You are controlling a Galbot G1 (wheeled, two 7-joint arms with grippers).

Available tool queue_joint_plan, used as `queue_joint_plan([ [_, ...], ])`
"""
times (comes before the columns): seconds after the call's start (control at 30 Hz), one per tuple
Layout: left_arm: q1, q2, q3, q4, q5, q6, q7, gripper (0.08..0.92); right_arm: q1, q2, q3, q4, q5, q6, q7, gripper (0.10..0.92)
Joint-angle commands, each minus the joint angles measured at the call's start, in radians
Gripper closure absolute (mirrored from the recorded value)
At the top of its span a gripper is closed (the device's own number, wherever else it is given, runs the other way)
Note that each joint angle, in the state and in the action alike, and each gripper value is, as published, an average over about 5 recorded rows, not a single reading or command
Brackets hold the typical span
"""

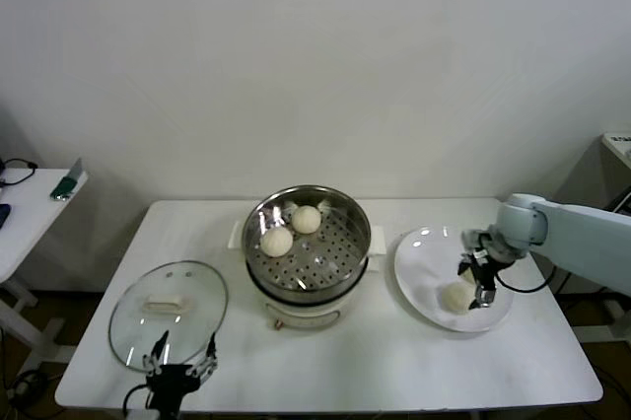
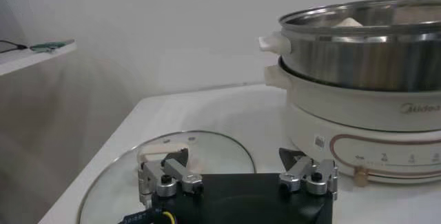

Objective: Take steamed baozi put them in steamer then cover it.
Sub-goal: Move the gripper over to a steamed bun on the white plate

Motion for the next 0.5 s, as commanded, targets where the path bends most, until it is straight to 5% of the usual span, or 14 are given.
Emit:
queue_joint_plan([
  [0.03, 0.0, -0.001, 0.0, 0.002, 0.001, 0.001, 0.0, 0.177, -0.097, 0.014, 0.075, -0.043, -0.028, -0.016, 0.033, 0.203],
  [0.2, 0.0, -0.001, -0.001, 0.001, 0.002, 0.001, -0.001, 0.177, -0.101, 0.026, 0.08, -0.056, -0.037, -0.016, 0.028, 0.224],
  [0.5, -0.002, -0.003, -0.002, 0.003, 0.002, 0.001, -0.002, 0.177, -0.062, 0.045, 0.065, -0.06, -0.057, 0.001, -0.009, 0.386],
])
